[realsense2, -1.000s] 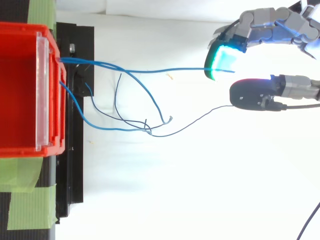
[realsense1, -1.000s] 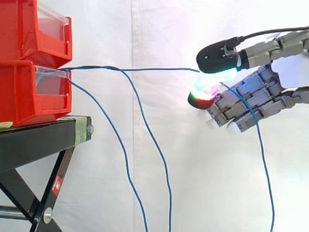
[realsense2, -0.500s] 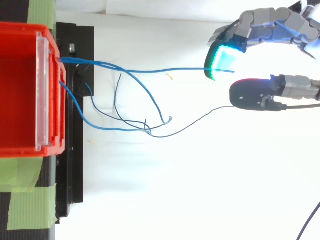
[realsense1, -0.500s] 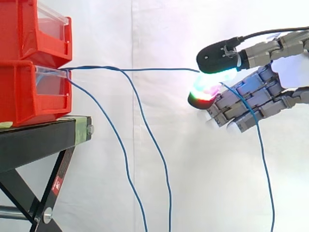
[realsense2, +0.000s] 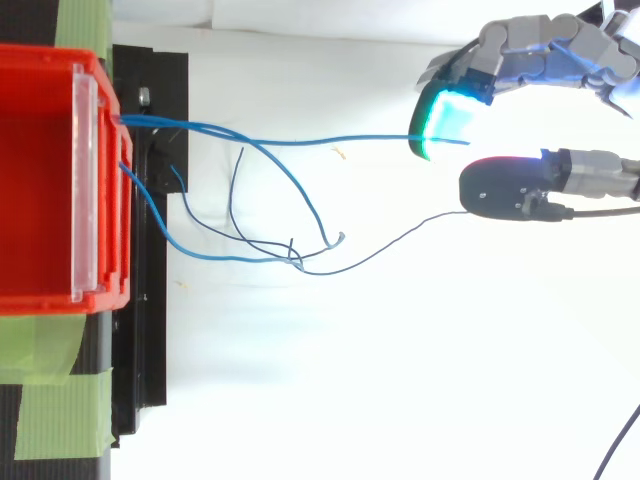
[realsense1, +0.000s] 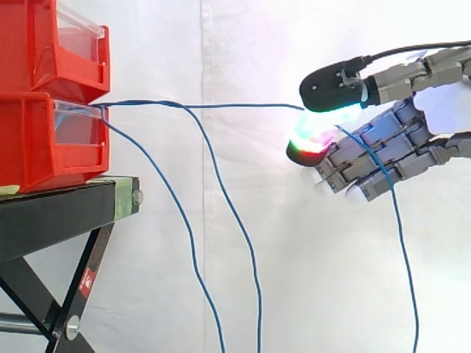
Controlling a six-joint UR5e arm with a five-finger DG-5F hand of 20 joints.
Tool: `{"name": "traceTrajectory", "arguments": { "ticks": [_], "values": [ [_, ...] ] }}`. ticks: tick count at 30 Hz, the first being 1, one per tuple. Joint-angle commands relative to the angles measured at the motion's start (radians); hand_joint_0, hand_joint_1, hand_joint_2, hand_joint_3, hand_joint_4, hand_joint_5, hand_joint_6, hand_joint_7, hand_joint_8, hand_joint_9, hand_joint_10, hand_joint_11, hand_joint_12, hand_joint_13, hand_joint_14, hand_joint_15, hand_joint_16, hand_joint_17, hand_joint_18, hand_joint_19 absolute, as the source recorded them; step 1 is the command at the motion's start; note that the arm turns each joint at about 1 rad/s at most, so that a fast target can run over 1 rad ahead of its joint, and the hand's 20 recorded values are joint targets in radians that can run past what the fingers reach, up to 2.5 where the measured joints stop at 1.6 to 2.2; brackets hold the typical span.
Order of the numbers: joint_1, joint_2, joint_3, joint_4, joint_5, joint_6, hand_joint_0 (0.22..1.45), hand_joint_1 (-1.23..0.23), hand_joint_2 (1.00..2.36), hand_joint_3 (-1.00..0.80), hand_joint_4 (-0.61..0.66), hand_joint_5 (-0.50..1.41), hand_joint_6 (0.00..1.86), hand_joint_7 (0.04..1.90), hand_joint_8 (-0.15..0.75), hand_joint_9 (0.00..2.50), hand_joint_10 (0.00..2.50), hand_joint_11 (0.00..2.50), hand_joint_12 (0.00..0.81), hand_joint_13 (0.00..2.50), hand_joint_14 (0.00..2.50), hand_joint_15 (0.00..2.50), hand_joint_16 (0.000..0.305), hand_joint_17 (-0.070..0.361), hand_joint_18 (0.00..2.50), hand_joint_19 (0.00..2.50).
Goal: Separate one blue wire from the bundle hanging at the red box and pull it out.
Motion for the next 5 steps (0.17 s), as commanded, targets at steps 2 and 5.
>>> {"name": "traceTrajectory", "arguments": {
  "ticks": [2,5],
  "values": [
    [-0.001,0.0,0.0,0.0,0.0,0.0,0.59,-0.76,1.03,0.12,-0.14,-0.12,0.79,1.34,0.238,0.45,0.01,0.27,0.361,0.29,0.01,0.34,0.049,0.111,0.3,0.49],
    [0.001,0.0,0.0,0.0,0.0,0.0,0.59,-0.76,1.03,0.12,-0.14,-0.12,0.79,1.32,0.238,0.45,0.01,0.27,0.361,0.29,0.01,0.35,0.049,0.111,0.3,0.49]
  ]
}}
